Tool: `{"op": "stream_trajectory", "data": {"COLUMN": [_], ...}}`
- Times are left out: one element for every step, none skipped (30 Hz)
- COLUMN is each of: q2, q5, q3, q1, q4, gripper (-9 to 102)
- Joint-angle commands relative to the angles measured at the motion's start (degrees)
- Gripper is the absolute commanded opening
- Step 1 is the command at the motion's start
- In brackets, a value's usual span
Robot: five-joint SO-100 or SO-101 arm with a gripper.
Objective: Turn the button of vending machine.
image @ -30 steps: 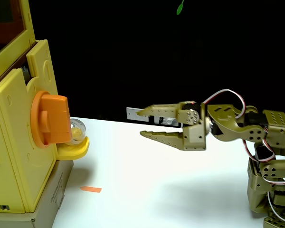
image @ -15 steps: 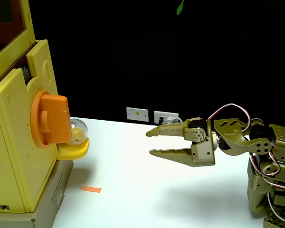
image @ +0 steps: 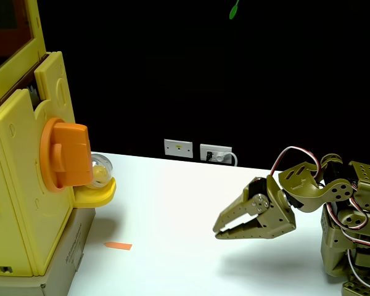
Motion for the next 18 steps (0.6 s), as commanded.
{"op": "stream_trajectory", "data": {"q2": [7.91, 7.91, 7.91, 7.91, 7.91, 7.91, 7.91, 7.91, 7.91, 7.91, 7.91, 7.91, 7.91, 7.91, 7.91, 7.91, 7.91, 7.91], "q5": [-4.75, -4.92, -4.83, -4.22, -3.87, -3.87, -3.60, -2.90, -1.85, -1.32, -1.23, -1.14, -1.32, -1.41, -1.67, -1.76, -1.76, -0.70], "q3": [5.62, 5.98, 6.15, 5.98, 5.89, 5.71, 5.54, 5.19, 4.75, 4.22, 3.60, 3.08, 2.81, 2.64, 2.64, 2.64, 2.55, 2.11], "q1": [0.79, 0.79, 0.53, 0.00, -0.62, -1.05, -1.41, -2.02, -2.72, -3.52, -4.39, -5.36, -6.24, -7.12, -7.65, -7.91, -7.91, -7.47], "q4": [2.72, 3.16, 3.43, 3.96, 4.22, 4.75, 5.45, 6.50, 8.09, 10.02, 12.22, 14.06, 15.12, 15.64, 15.64, 15.64, 15.73, 17.31], "gripper": [1, 1, 1, 1, 1, 1, 1, 1, 1, 1, 1, 1, 1, 1, 1, 1, 1, 1]}}
